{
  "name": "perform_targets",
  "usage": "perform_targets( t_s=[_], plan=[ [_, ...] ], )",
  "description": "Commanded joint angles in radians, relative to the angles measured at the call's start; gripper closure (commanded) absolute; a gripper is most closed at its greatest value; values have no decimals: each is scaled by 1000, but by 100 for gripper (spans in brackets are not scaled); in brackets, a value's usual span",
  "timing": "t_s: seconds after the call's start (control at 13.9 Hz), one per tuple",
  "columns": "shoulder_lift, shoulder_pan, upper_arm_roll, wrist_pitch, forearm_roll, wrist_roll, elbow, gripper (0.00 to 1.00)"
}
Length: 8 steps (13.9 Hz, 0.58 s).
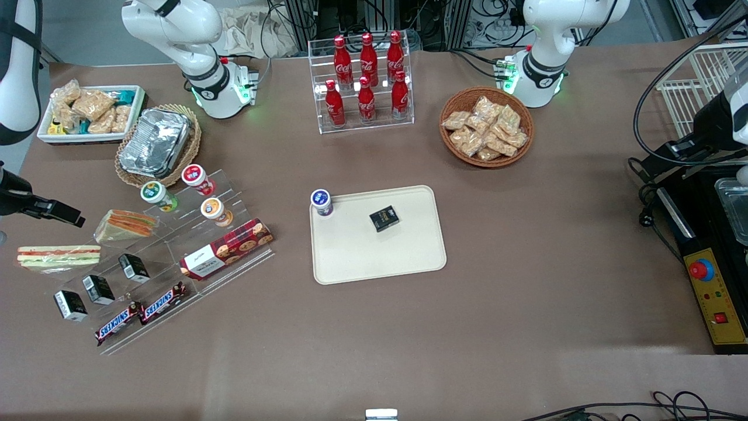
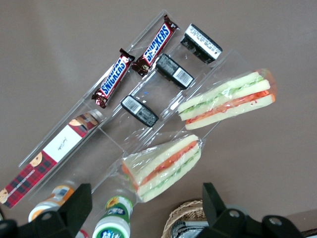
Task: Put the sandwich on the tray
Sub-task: 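Move the right gripper over the wrapped sandwiches in the acrylic rack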
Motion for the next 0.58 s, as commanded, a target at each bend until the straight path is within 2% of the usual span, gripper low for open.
perform_targets(
  t_s=[0.0, 0.5],
  plan=[
    [9, -14, 7, 7, -6, 5, 9, 1],
    [13, -16, 7, -30, -9, 21, 12, 1]
  ],
)
